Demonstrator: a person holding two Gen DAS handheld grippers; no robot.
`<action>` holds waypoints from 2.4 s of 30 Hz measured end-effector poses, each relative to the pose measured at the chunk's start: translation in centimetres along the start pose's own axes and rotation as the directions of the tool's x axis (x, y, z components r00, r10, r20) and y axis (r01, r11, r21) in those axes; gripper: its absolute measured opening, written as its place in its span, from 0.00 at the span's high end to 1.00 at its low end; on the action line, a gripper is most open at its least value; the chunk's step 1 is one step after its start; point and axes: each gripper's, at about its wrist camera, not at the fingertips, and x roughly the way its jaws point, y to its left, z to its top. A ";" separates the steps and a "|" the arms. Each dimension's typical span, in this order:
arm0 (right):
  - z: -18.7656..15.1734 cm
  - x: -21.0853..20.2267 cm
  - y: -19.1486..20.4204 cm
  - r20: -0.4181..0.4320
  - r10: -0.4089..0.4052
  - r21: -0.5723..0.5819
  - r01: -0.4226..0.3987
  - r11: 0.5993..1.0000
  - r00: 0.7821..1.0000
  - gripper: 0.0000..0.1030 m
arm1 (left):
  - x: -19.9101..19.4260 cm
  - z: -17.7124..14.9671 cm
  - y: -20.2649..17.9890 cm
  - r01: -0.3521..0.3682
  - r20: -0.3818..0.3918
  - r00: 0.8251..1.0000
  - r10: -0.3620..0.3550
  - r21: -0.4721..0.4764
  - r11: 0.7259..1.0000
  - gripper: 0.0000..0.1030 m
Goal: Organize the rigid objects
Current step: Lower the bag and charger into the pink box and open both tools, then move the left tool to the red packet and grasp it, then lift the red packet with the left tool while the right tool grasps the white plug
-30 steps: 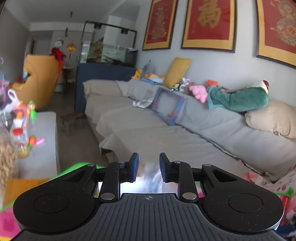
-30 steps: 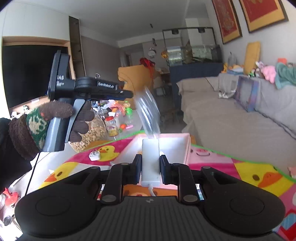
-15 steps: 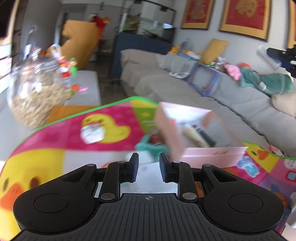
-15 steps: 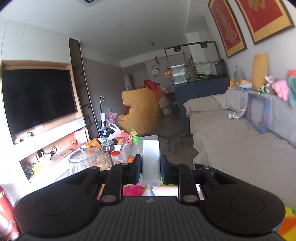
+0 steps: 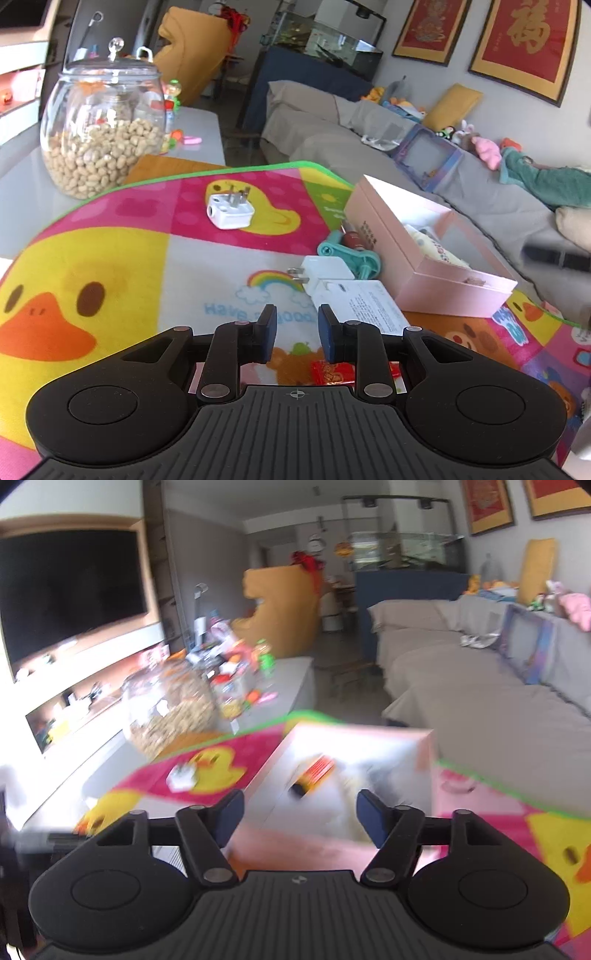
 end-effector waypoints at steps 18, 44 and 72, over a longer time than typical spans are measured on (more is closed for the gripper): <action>-6.1 4.3 5.6 -0.155 0.054 -0.137 -0.075 0.988 0.986 0.31 | 10.0 7.2 -1.8 0.079 -0.106 0.992 -0.074 0.053 0.995 0.74; -8.0 4.4 10.1 -0.149 0.048 -0.264 -0.086 0.961 0.988 0.29 | -2.9 -2.3 2.0 0.077 -0.161 0.985 -0.068 0.049 0.996 0.75; -9.3 2.7 2.0 -0.182 -0.067 -0.071 0.054 0.996 0.981 0.11 | 0.8 -3.4 -8.7 0.300 -0.402 0.915 -0.038 0.613 0.731 0.67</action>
